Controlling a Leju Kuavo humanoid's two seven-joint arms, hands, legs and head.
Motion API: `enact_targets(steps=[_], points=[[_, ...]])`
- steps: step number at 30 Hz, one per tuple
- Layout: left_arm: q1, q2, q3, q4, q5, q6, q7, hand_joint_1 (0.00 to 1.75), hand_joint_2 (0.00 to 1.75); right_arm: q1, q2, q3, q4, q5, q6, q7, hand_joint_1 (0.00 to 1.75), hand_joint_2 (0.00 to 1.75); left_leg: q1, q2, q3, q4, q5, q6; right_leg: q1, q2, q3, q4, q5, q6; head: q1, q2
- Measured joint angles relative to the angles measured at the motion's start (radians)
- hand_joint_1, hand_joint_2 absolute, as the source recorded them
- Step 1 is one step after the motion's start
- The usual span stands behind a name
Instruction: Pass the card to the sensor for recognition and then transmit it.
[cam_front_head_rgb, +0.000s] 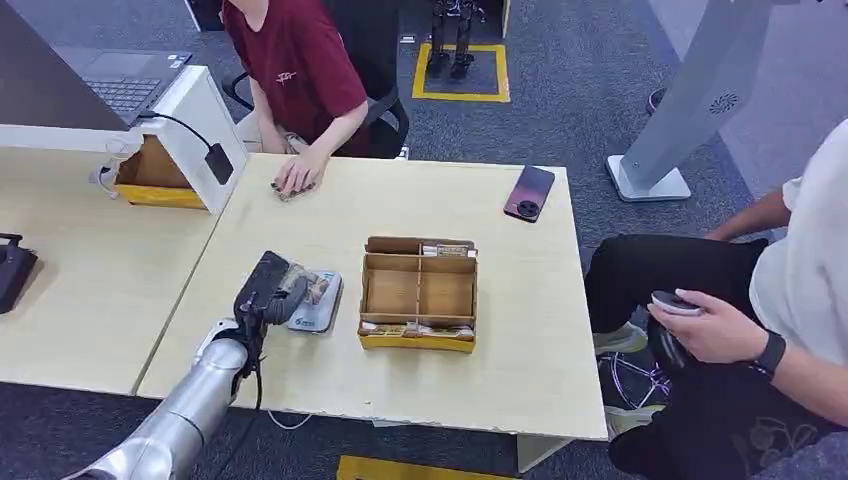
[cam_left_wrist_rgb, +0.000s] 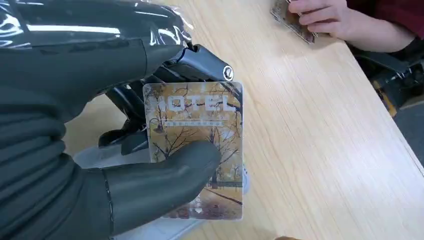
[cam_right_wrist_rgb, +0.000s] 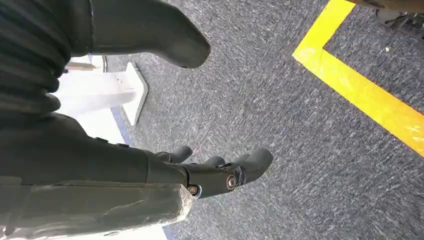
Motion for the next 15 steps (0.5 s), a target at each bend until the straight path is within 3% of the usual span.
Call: enact_targets(steps=[9,15], points=[[-0.033,-0.023,-0.009,0.067,-0.028,0.095,0.000,1.75,1.75,-0.001,0.000,0.000,0.000,0.012,0.003,0.006,0.00,1.75,0.000,0.000,0.000,0.000,0.000,0.000,0.000,0.000,0.000,0.000,0.000,0.000,0.000,0.000],[-0.044,-0.026,-0.009,0.108,-0.045,0.119,-0.001,1.75,1.75,-0.001,0.000,0.000,0.000,0.016,0.003,0.005,0.00,1.75,0.000,0.000,0.000,0.000,0.000,0.000,0.000,0.000,0.000,0.000,0.000,0.000,0.000,0.000]])
